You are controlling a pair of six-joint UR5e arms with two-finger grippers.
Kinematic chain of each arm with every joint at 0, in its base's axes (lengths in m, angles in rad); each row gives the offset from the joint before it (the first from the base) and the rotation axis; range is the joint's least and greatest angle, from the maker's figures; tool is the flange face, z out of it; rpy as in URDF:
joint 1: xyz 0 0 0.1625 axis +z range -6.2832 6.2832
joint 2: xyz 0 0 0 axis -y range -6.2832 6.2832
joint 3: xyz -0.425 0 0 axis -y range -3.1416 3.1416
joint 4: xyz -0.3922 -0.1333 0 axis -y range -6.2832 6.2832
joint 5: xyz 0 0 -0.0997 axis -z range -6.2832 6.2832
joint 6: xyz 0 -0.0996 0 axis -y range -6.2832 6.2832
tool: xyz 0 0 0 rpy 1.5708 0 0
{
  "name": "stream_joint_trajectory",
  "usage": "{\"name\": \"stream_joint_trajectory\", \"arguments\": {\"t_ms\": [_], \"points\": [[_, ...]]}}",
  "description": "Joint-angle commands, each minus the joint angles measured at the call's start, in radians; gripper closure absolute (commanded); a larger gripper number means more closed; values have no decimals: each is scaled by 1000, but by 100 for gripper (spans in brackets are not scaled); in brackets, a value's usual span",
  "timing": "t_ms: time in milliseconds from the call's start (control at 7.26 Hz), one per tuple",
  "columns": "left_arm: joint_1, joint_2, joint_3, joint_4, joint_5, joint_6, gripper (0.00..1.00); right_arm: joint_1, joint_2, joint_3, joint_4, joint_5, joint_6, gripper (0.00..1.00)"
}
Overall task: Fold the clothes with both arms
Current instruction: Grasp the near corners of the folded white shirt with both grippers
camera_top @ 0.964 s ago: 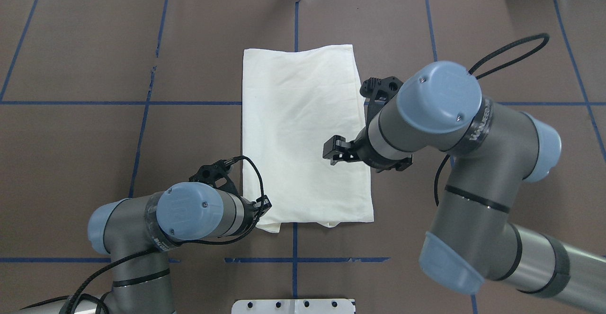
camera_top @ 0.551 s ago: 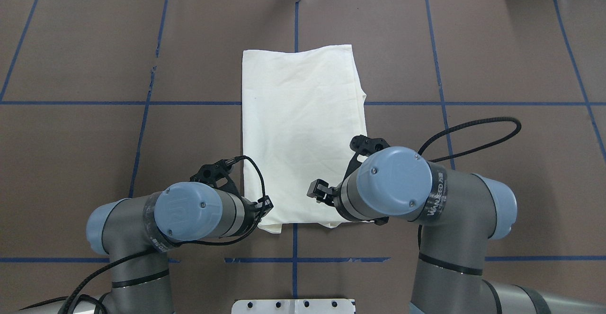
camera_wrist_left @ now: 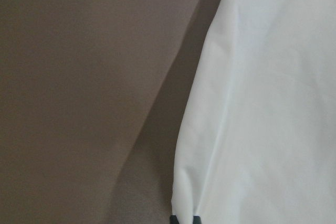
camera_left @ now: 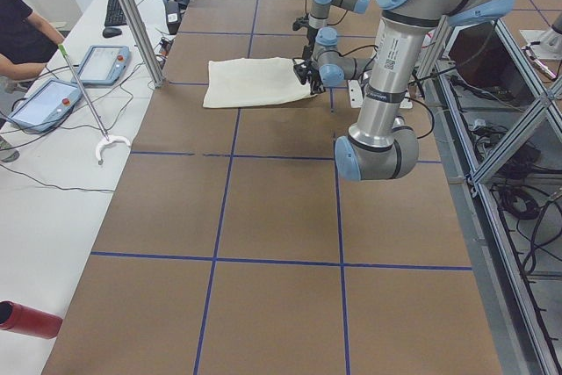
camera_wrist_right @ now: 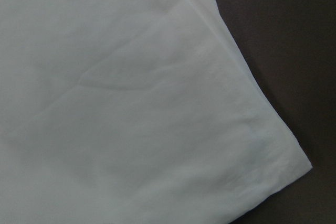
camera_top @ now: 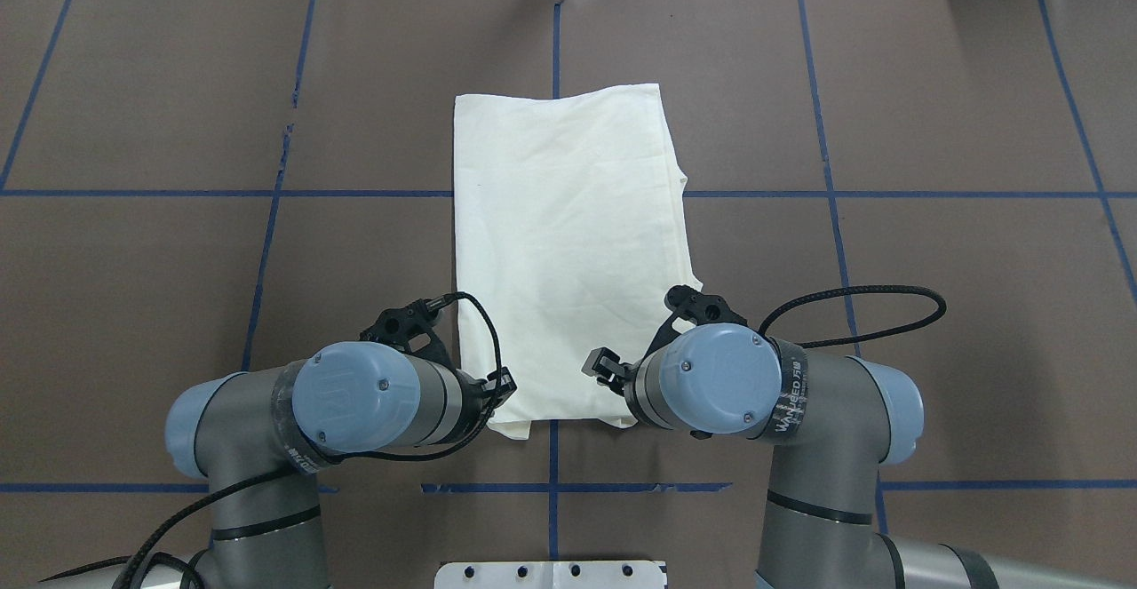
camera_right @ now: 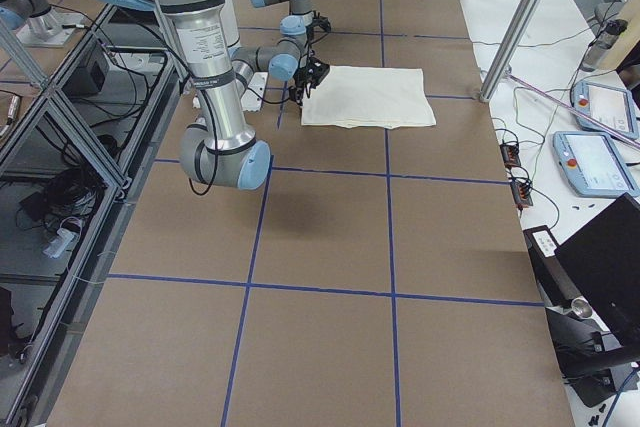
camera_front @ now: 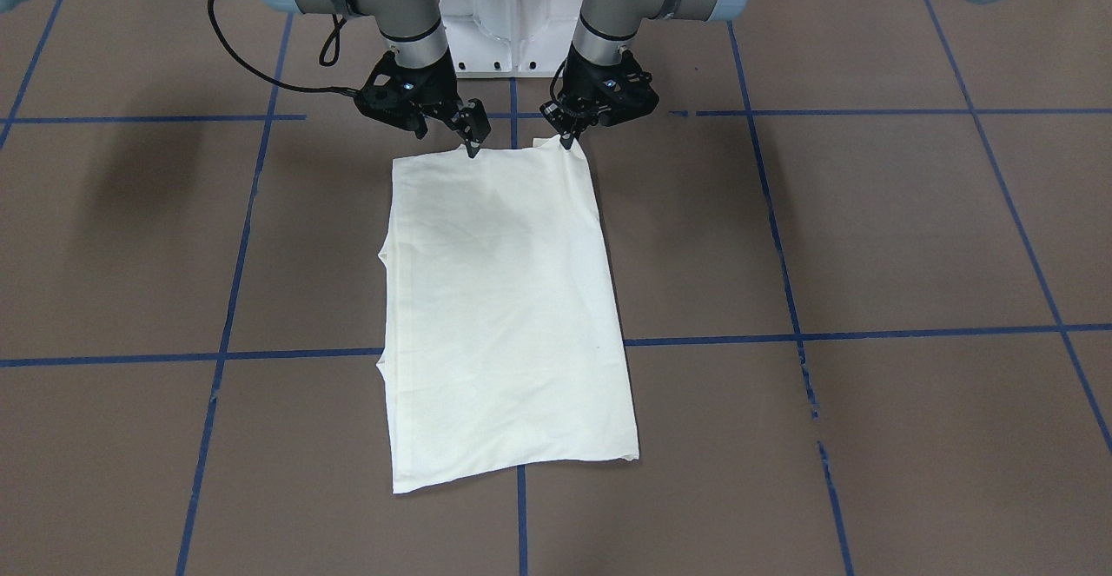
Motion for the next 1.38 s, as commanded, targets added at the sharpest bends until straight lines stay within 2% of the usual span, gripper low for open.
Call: {"name": "stream_joint_trajectory", "arguments": {"t_ms": [0,1101,1239], "points": [[0,-2,2,0,1,0,100,3,-1,-55,3,-2,2,0],[3,-4,8,-2,3,0,100,3,-1,-97,3,0,2,2],[3,-4,8,0,3,0,100,3,-1,-97,3,0,16,26]]}}
